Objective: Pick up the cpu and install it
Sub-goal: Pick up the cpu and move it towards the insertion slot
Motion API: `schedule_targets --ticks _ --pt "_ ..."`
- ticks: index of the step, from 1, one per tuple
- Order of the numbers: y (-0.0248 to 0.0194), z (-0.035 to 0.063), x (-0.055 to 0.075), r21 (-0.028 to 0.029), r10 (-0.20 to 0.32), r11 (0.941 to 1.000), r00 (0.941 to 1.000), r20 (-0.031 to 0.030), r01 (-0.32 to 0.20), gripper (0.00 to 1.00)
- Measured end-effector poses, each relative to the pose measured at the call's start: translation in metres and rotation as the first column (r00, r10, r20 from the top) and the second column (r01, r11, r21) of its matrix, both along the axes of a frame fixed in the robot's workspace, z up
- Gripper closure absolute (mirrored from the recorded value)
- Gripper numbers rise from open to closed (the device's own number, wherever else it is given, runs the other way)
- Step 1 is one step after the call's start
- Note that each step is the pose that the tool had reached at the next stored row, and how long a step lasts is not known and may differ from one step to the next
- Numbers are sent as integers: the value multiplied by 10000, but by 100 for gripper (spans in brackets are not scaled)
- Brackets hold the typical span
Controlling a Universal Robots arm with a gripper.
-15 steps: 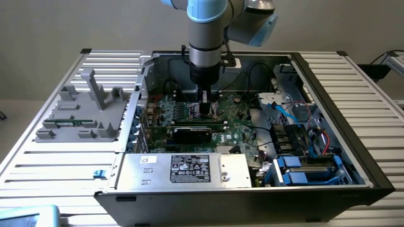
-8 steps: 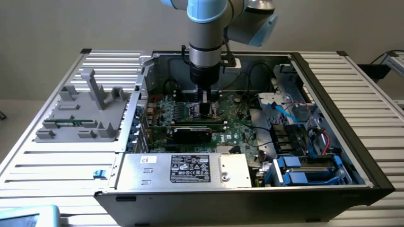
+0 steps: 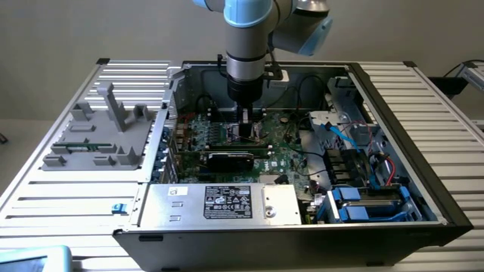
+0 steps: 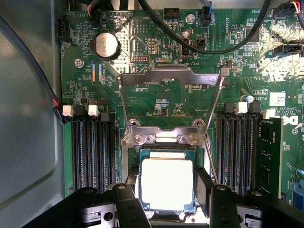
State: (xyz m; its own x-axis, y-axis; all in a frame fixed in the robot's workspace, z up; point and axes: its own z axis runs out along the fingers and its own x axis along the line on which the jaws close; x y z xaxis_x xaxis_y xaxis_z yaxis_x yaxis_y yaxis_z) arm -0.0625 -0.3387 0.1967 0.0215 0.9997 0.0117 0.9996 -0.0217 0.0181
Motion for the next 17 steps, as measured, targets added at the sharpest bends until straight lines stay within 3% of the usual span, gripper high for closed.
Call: schedule_targets --ticks 17 --pt "-11 -1 -5 87 0 10000 10000 31 0 45"
